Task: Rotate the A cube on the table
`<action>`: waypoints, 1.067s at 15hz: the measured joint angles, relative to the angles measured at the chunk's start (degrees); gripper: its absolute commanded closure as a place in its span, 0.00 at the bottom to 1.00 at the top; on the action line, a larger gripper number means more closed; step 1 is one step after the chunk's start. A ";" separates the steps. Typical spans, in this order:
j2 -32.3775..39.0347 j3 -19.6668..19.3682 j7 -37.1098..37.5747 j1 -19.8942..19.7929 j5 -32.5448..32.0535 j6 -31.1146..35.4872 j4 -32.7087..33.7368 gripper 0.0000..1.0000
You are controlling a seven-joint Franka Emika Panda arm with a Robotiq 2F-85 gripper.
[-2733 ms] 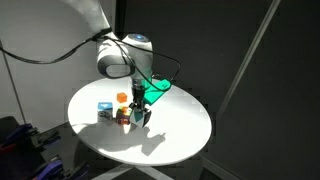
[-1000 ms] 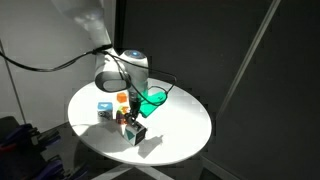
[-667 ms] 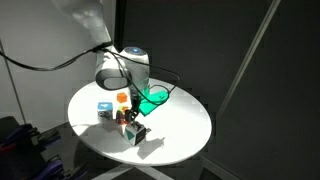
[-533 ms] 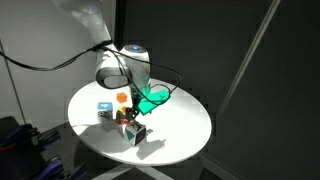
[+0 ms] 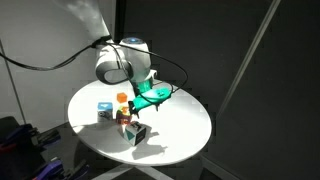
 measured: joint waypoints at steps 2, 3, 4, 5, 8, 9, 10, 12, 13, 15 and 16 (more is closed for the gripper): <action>-0.21 -3.28 5.09 3.13 -0.19 0.62 -0.33 0.00; -0.31 -4.78 8.85 4.30 -2.21 0.66 -0.63 0.00; -0.41 -5.93 13.62 4.97 -5.33 0.66 -1.02 0.00; -0.49 -7.11 18.05 5.64 -8.32 0.47 -1.44 0.00; -1.23 -8.92 28.99 6.55 -15.35 -2.41 -2.07 0.00; -1.91 -8.74 31.44 6.55 -16.61 -3.75 -2.24 0.00; -2.65 -8.42 33.37 6.54 -17.44 -4.92 -2.39 0.00; -4.22 -7.23 35.72 6.40 -17.76 -7.39 -2.62 0.00; -5.02 -6.53 36.69 6.27 -17.76 -8.84 -2.63 0.00; -6.46 -5.22 37.96 6.03 -17.52 -11.50 -2.64 0.00; -7.13 -4.64 38.16 5.99 -16.90 -12.79 -2.64 0.00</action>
